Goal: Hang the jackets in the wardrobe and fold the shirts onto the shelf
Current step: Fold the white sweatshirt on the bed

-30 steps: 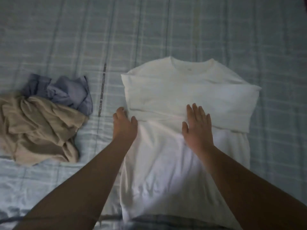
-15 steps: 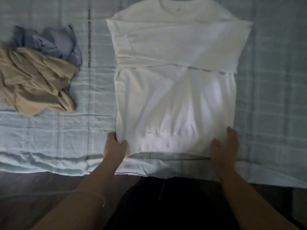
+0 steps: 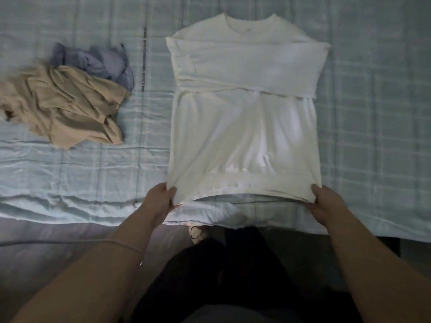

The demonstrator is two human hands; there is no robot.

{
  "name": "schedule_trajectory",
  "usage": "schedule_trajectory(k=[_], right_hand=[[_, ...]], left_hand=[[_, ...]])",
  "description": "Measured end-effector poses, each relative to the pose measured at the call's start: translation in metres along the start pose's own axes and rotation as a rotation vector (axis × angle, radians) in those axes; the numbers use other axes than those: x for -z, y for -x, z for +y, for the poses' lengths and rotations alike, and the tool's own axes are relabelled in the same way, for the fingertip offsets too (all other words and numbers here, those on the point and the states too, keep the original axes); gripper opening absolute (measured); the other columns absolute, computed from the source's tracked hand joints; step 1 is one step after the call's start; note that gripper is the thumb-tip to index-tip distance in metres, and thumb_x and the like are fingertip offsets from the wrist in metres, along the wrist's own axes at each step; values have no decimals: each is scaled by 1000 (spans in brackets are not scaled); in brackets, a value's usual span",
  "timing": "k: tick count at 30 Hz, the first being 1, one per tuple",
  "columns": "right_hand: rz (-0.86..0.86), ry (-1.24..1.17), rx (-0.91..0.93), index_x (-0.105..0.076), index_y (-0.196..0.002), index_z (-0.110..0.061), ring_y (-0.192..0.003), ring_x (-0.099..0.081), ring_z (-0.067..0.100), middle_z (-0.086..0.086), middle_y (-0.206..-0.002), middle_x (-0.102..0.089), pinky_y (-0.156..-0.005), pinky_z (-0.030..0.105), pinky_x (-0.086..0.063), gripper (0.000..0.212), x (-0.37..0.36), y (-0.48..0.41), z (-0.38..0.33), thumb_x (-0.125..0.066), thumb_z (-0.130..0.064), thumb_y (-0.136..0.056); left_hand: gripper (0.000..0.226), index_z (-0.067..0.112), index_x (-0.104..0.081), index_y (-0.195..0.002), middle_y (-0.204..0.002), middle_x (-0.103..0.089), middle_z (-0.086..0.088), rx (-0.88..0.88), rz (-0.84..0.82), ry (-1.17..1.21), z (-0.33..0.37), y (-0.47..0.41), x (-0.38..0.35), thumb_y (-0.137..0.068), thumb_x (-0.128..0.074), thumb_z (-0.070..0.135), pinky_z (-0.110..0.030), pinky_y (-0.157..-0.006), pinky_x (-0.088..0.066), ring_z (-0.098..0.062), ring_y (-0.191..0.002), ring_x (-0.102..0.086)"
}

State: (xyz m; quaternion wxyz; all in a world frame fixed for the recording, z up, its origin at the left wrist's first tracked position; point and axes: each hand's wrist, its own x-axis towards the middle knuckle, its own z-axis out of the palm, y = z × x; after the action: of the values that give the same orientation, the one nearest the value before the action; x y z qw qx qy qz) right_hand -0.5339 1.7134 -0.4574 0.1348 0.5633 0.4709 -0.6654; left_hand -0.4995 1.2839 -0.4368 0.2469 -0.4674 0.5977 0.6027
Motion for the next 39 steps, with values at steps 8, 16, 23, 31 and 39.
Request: schedule_trajectory(k=[8, 16, 23, 31, 39], right_hand=[[65, 22, 56, -51, -127, -12, -87, -58, 22, 10, -104, -60, -52, 31, -59, 23, 36, 66, 16, -45, -12, -104], [123, 176, 48, -54, -129, -6, -87, -59, 22, 21, -141, -51, -62, 36, -59, 27, 80, 117, 59, -47, -14, -103], [80, 291, 188, -49, -135, 0, -88, -59, 24, 21, -125, -56, -50, 21, -56, 34, 66, 140, 36, -45, -16, -105], [-94, 135, 318, -54, -129, -15, -95, -58, 18, 7, -115, -57, -69, 23, -56, 28, 2, 143, -47, -48, -7, -102], [-172, -31, 239, -60, -93, -13, -79, -61, 16, 10, -92, -62, -57, 24, -59, 11, -72, 116, -143, -54, -6, -98]], left_hand=[[19, -6, -56, -117, -105, -64, -19, 1, -60, -41, -7, 32, 39, -101, -49, 2, -32, -63, -55, -27, -85, -63], [25, -6, -58, -121, -106, -69, -21, 100, -155, -126, -53, 78, 81, -100, -53, 6, -31, -60, -52, -25, -77, -67], [19, 4, -56, -119, -108, -68, -15, 141, -220, 80, -32, 101, 76, -103, -48, 8, -32, -61, -61, -27, -88, -67], [37, 10, -45, -134, -123, -57, -18, -72, -116, 257, 62, 89, 48, -99, -55, 3, -46, -78, -61, -31, -99, -65], [9, 10, -65, -101, -96, -66, -10, -155, -35, 286, 154, 73, 9, -99, -56, 9, -38, -76, -58, -24, -88, -67]])
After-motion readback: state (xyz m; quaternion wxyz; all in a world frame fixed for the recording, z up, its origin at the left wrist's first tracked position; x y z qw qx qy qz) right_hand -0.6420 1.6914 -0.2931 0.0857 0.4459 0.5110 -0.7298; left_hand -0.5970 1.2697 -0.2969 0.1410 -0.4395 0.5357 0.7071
